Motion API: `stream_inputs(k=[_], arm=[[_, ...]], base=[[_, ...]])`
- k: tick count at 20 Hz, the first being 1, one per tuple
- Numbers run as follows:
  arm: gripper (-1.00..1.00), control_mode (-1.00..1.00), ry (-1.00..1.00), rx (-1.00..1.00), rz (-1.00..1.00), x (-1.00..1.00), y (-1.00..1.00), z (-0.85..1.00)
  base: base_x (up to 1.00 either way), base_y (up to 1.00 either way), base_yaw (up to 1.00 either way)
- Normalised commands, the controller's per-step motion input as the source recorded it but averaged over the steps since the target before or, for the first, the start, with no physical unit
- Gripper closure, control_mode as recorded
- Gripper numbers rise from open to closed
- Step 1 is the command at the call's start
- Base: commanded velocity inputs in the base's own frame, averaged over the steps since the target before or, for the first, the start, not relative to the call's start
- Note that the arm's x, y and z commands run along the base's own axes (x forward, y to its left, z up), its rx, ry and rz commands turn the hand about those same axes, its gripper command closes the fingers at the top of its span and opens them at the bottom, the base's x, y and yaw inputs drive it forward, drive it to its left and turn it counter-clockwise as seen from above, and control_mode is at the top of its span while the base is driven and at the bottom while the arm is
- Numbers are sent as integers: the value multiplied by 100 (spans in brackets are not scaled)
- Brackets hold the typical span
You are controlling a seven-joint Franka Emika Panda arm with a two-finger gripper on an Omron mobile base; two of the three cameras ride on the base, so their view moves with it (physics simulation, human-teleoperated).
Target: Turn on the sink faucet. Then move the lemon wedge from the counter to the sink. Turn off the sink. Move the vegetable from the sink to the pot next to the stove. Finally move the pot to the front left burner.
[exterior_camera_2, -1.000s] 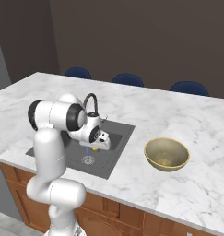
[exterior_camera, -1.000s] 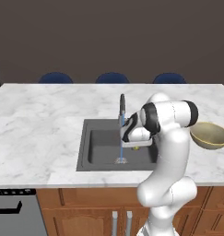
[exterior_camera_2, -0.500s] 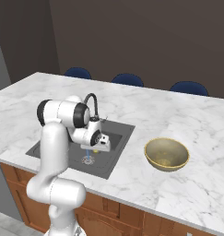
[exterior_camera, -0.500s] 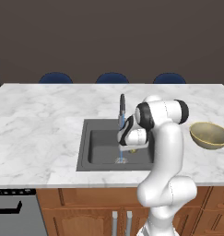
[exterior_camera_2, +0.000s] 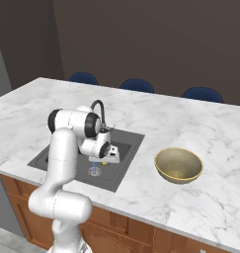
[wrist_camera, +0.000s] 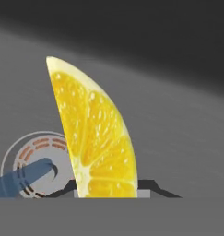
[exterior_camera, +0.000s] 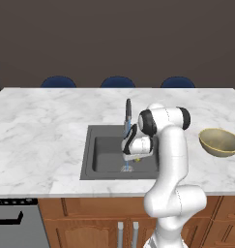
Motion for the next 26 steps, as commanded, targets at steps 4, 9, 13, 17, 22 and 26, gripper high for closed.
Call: stream_inputs(k=[4, 9, 13, 17, 22, 26], arm=[[100, -100, 0, 0, 6, 25, 0, -33], [100, -100, 0, 0, 6, 20, 0, -30], [100, -100, 0, 0, 5, 8, 0, -26], [-100, -100, 0, 0, 5, 7, 0, -35], [-100, -100, 0, 1, 5, 2, 0, -11], [-100, -100, 0, 2, 4, 0, 0, 8]], base=[[0, 0, 0], [0, 0, 0], [0, 0, 0], [0, 0, 0], [0, 0, 0], [0, 0, 0]])
